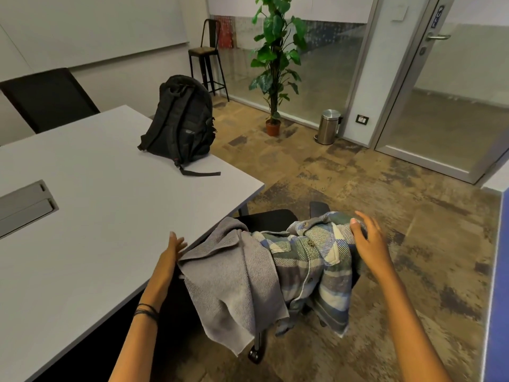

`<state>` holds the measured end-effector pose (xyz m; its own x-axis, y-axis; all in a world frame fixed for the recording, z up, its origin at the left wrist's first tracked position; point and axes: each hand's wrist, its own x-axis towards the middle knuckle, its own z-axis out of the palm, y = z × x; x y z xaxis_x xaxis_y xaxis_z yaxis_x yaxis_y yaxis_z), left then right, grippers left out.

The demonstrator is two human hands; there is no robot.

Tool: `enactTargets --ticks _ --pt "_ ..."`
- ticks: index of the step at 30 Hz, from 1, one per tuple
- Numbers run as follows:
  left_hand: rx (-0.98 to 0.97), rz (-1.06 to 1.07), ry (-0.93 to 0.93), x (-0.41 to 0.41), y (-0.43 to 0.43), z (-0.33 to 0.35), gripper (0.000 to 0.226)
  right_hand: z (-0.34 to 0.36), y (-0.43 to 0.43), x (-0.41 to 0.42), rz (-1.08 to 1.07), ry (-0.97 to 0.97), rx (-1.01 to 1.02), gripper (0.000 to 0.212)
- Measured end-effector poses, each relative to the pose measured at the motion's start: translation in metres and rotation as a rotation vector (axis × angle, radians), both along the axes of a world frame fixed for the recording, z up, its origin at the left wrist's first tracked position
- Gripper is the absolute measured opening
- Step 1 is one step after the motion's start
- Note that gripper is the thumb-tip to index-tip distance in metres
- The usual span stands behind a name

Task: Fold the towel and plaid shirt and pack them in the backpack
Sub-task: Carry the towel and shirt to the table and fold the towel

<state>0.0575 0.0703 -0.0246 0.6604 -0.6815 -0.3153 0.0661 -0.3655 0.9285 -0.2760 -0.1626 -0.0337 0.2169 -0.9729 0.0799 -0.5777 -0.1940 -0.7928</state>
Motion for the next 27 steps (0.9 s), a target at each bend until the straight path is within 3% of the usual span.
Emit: enactTargets --ticks 8,15,20,27 --pt "0.158 -0.216 -0.149 -0.001 0.004 0.009 0.058 0.000 0.007 0.008 -0.028 -0.047 0.006 0.042" --pt "0.403 -0.291 -0.500 -0.021 -0.006 0.021 0.062 0.001 0.012 0.010 -0.069 -0.083 -0.020 0.034" --pt "0.414 -0.319 -0.684 -0.035 -0.011 0.024 0.053 0.000 0.013 0.011 -0.084 -0.100 -0.024 0.030" --pt "0.391 -0.328 -0.748 -0.039 -0.012 0.026 0.047 -0.004 0.001 0.004 -0.147 -0.152 -0.005 0.026"
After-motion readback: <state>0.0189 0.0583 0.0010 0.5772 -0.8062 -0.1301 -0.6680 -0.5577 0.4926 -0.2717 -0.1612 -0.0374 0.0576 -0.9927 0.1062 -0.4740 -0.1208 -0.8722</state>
